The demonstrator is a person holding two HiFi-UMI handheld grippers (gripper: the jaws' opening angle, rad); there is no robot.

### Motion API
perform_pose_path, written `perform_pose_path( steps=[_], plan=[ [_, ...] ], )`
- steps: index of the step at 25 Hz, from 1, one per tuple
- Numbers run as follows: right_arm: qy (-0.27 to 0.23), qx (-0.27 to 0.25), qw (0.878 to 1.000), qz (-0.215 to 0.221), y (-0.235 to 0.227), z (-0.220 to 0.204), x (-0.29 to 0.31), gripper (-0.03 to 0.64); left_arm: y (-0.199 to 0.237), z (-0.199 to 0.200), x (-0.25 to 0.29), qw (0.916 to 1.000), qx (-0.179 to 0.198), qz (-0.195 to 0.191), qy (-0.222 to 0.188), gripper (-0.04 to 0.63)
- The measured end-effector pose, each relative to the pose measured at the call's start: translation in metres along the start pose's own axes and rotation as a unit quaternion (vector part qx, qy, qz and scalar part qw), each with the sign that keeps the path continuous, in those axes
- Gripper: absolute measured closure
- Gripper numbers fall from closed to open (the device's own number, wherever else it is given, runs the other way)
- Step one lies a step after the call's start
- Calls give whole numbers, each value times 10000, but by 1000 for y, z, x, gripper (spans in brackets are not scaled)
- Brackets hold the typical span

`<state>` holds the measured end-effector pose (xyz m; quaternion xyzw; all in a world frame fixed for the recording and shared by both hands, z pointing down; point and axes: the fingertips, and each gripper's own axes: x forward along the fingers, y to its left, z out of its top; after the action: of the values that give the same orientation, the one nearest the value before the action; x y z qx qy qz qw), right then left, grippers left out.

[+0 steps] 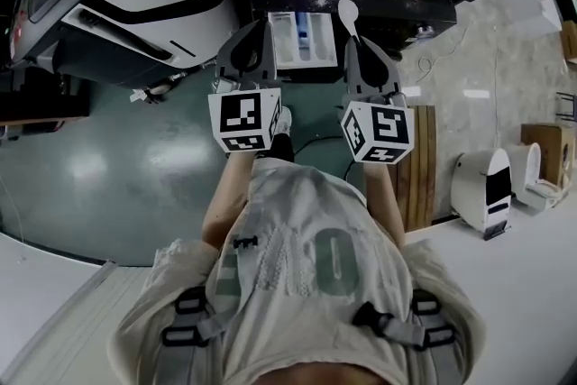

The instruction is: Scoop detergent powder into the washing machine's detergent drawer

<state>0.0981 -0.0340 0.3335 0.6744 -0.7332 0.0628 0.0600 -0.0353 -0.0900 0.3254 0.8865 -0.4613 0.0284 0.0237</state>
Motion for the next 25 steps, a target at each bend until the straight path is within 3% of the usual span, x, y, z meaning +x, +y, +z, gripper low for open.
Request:
perform_pose_path(
  steps=[11,25],
  plan=[
    [-33,120,9998,-142,-18,20,72,604,36,20,77,9999,-28,-120,-26,575],
    [33,303,9995,94,-33,11,83,604,24,14,84,9998,-8,139,121,575]
  ],
)
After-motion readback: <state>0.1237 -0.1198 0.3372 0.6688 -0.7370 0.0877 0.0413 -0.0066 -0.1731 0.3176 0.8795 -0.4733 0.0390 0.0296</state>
